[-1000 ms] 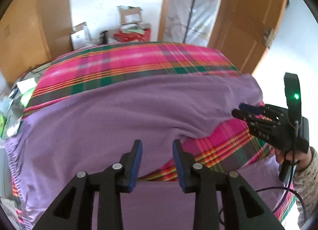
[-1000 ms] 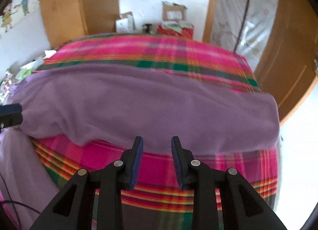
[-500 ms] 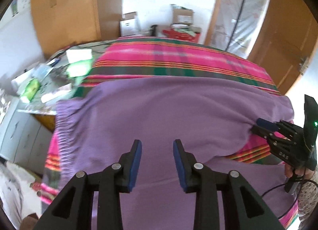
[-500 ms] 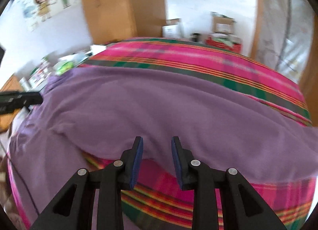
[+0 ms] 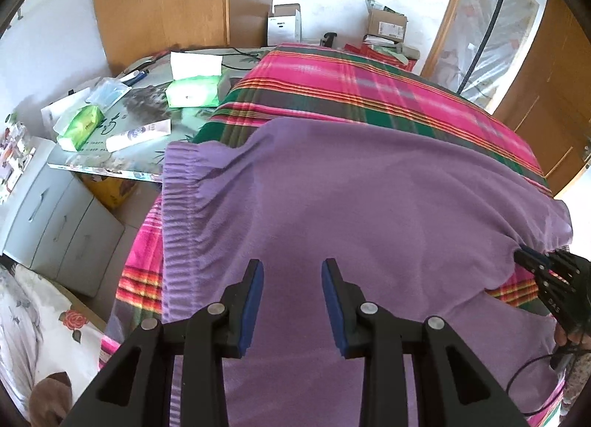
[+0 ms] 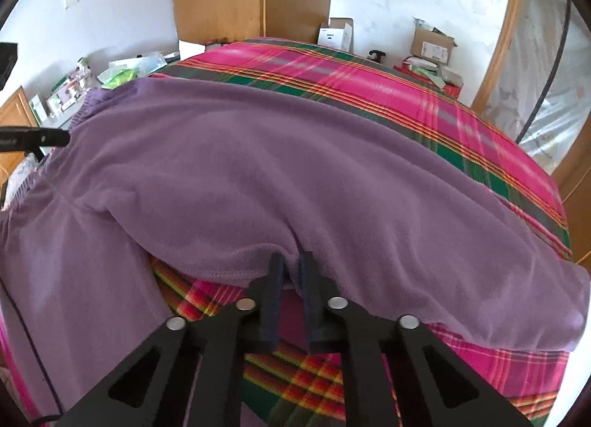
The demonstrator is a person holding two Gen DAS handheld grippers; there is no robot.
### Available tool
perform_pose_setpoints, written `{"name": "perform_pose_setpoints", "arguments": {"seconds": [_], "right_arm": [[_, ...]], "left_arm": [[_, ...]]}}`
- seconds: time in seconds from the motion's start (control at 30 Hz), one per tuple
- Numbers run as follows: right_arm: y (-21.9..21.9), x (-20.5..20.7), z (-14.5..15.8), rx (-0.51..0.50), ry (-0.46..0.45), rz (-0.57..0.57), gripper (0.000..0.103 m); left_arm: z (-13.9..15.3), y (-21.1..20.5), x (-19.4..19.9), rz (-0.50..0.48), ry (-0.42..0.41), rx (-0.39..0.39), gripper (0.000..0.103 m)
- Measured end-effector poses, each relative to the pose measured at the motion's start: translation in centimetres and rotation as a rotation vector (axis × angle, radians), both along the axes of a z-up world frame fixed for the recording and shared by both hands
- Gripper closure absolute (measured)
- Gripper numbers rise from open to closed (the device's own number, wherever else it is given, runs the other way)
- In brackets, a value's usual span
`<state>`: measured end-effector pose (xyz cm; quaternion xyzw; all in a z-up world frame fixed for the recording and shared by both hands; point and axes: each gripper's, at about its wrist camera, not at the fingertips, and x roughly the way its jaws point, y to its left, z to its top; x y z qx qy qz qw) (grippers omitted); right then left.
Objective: Fold clothes
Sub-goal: 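Move both open grippers over the purple garment toward its elastic waistband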
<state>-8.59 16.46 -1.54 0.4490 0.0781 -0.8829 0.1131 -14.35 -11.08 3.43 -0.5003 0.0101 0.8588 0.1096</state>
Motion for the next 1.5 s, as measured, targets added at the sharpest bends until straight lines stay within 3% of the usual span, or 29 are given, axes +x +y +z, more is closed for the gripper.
{"name": "perform_pose_setpoints", "arguments": {"seconds": [0.2, 0.37, 0.53, 0.67, 0.87, 1.03, 1.33, 1.5], "right_arm": [[0.2, 1.1, 0.4, 0.017, -0.034, 0.007, 0.101], [1.5, 1.2, 1.3, -0.025, -0.043, 0.016, 0.101], [4.0, 0.1, 3.5, -0.151, 0.013, -0.008, 0.098], [6.7, -2.6, 3.5, -0.077, 0.042, -0.135, 0.092], [12.0, -7.7, 2.1, -0.135, 0.036, -0.319, 0.091], [13.6, -10.8, 1.1, -0.156, 0.017, -0.353, 0.091], [13.1, -13.2, 0.0, -0.048, 0.020, -0.352, 0.091], [13.2, -13.8, -0.1, -0.037, 0.021, -0.390, 0.078]], "left_arm": [[-0.3, -2.0, -2.5, 0.049, -0.003, -0.023, 0.070], [-0.2, -2.7, -4.0, 0.043, 0.000, -0.045, 0.070], [-0.2, -1.4, -4.0, -0.010, 0.009, -0.016, 0.069], [-0.8, 1.0, -4.2, -0.081, 0.004, -0.005, 0.070], [-2.4, 2.2, -5.1, -0.086, -0.022, -0.012, 0.070], [-2.8, 2.2, -5.7, -0.077, -0.024, -0.010, 0.069], [-3.2, 3.1, -7.4, -0.067, -0.002, -0.050, 0.069], [-3.2, 3.1, -8.6, -0.061, -0.001, -0.041, 0.069]]}}
